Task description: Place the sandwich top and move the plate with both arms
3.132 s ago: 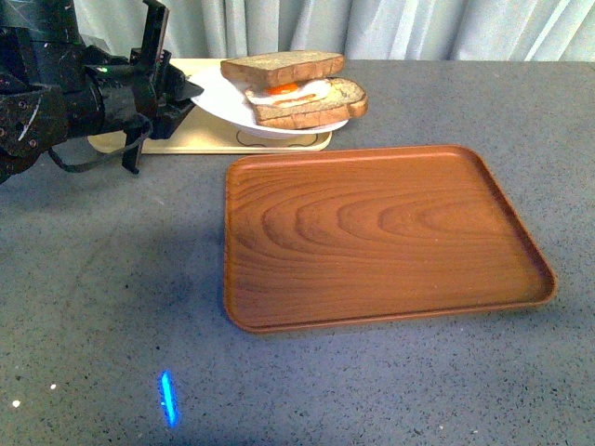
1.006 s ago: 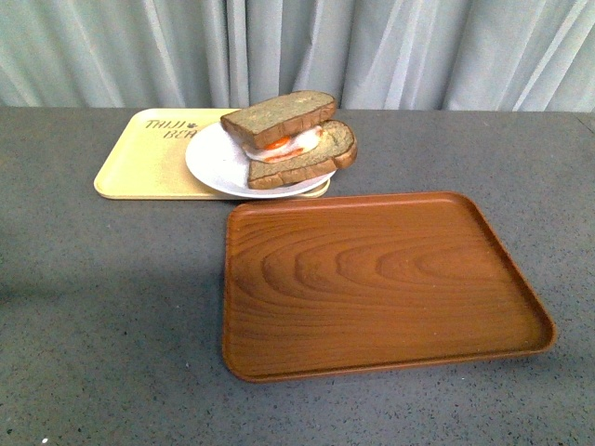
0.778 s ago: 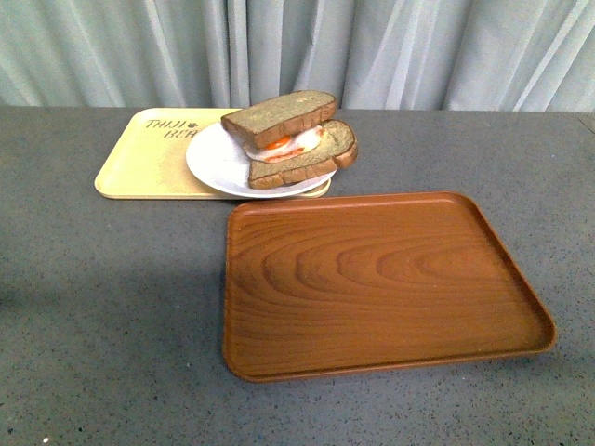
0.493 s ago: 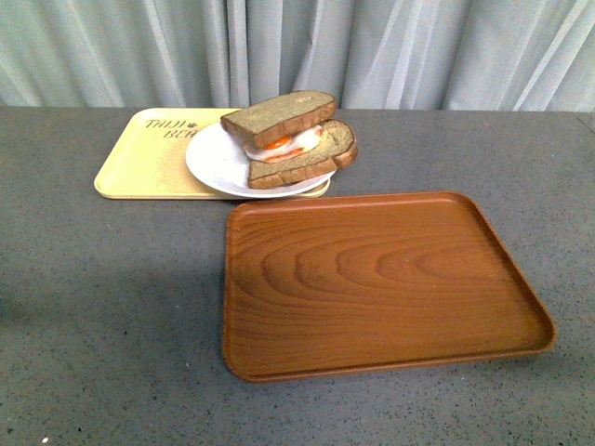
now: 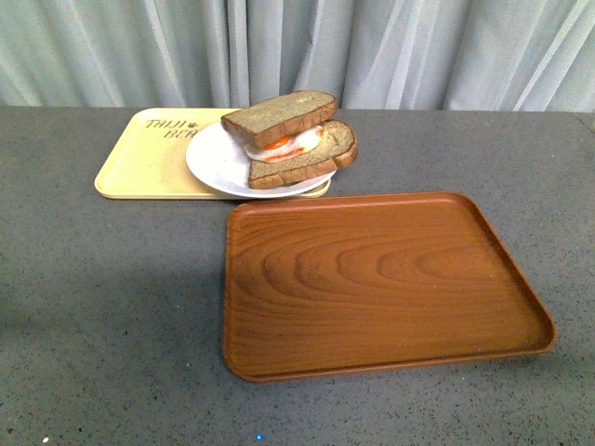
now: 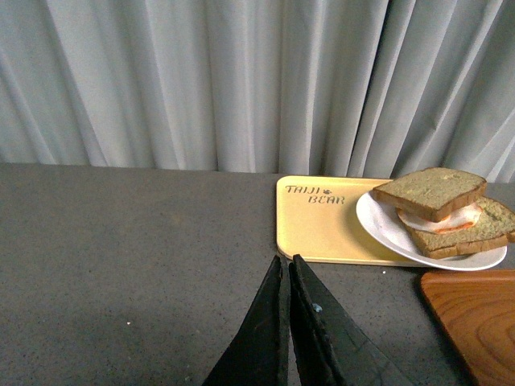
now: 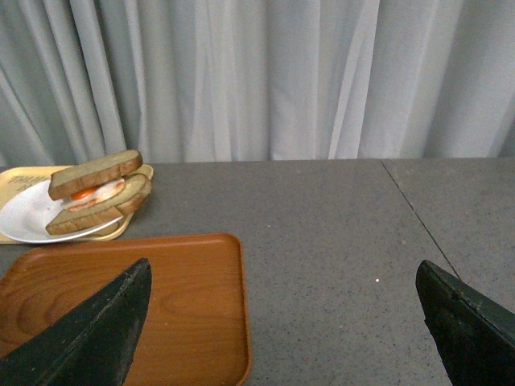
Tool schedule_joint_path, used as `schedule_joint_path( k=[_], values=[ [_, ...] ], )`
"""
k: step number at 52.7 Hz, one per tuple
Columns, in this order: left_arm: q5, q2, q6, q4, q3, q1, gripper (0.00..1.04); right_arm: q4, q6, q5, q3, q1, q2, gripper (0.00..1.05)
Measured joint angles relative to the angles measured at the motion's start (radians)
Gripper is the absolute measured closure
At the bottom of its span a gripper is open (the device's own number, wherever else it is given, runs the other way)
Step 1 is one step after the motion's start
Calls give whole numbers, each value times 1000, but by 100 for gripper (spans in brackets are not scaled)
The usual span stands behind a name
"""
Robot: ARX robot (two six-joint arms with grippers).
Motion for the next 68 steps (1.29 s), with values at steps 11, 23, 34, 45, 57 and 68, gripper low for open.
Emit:
schedule_joint_path(
  k=[11,23,34,45,57,68],
  values=[
    [0,-94,0,-92,0,0,103,0,0,0,0,0,0,9],
    [0,-169,0,-167,0,0,103,0,0,0,0,0,0,9],
    [0,-237,0,-238,0,0,103,0,0,0,0,0,0,9],
    [0,-373,1,-388,0,0,103,0,0,0,0,0,0,9],
    [0,-375,0,-390,0,0,97,0,0,0,0,0,0,9],
    [0,-375,0,-390,0,0,46,0,0,0,0,0,0,9]
  ],
)
